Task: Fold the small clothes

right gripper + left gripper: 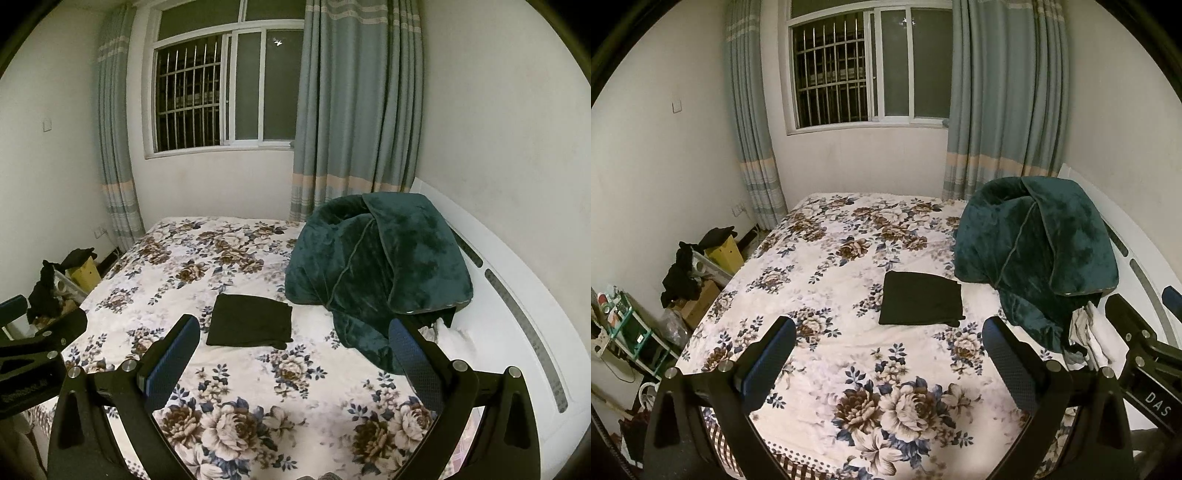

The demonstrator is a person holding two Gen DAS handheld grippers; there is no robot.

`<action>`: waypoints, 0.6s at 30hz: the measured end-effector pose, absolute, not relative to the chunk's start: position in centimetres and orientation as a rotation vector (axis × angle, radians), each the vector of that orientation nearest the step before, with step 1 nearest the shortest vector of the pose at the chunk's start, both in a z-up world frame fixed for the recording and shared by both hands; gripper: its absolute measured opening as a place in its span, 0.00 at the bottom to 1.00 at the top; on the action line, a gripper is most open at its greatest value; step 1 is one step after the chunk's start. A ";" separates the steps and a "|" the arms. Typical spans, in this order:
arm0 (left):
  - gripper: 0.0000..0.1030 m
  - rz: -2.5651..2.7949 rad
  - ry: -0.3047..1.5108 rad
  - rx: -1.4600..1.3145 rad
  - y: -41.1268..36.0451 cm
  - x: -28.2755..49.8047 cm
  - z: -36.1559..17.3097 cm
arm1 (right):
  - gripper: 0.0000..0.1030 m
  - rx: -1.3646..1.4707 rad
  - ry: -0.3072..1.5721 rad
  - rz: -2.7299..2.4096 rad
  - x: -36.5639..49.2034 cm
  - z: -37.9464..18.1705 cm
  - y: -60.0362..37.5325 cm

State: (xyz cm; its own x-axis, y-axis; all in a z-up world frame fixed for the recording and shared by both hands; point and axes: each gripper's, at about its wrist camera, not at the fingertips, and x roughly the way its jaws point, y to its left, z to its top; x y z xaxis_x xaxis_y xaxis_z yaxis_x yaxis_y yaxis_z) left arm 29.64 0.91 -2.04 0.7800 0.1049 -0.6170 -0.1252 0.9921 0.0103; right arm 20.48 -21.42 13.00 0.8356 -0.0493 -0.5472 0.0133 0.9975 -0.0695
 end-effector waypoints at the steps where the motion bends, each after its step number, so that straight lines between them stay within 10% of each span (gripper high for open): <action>1: 1.00 0.123 0.666 -0.031 1.0 29.6 -1.9 | 1.00 -0.061 0.581 -0.032 20.5 13.0 -21.4; 18: 1.00 0.122 0.656 -0.021 1.0 29.2 -1.3 | 1.00 -0.059 0.574 -0.030 21.5 13.2 -21.0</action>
